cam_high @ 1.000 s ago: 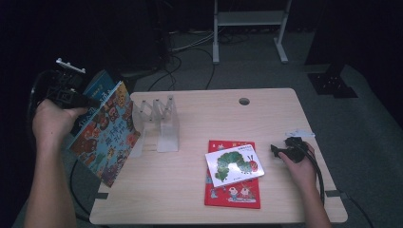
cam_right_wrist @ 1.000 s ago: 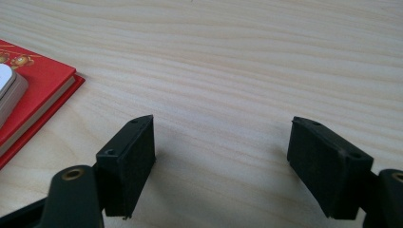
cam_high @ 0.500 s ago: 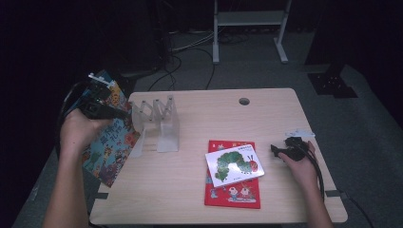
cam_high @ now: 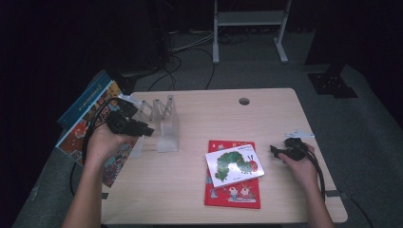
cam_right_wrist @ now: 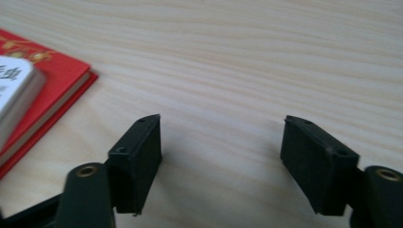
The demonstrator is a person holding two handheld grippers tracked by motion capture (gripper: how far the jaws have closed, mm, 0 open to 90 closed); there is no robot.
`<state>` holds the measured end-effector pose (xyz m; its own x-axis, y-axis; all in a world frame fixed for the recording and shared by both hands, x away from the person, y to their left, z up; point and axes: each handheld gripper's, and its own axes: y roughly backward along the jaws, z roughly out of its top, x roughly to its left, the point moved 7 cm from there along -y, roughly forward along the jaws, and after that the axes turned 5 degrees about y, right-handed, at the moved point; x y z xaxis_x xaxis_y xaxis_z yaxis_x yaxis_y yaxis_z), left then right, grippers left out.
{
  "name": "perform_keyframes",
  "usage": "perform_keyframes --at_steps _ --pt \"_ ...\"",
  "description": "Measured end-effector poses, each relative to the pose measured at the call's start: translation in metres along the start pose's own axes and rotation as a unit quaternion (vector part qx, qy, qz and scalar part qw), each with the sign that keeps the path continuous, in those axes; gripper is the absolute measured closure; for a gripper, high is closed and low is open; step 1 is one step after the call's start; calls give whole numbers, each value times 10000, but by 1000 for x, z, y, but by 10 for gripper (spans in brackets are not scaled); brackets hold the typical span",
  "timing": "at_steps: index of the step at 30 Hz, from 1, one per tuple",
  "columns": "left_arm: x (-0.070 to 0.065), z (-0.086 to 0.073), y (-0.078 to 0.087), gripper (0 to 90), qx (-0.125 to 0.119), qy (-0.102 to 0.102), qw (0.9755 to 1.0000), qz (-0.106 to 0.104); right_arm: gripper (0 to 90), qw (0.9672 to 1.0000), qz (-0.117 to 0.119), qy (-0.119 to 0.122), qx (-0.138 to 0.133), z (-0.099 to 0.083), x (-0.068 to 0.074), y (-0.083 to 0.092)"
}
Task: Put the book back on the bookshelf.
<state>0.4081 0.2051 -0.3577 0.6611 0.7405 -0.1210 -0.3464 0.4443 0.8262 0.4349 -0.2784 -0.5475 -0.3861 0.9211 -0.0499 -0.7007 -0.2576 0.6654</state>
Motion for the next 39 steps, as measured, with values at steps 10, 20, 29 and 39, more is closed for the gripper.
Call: perform_keyframes --at_steps 10,20,29,39 --pt "-18 -14 -45 454 95 -59 9999 -52 402 9985 525 140 9 8 38 24" --pt "-41 -25 -96 376 -31 -297 9991 -300 417 9939 1074 254 -83 12 82 37" --pt "-56 -34 -128 305 78 -520 9978 -411 408 9908 1306 348 37 8 108 31" --pt "-67 -39 -147 248 93 -613 9956 -700 395 9890 1441 344 17 18 117 18"
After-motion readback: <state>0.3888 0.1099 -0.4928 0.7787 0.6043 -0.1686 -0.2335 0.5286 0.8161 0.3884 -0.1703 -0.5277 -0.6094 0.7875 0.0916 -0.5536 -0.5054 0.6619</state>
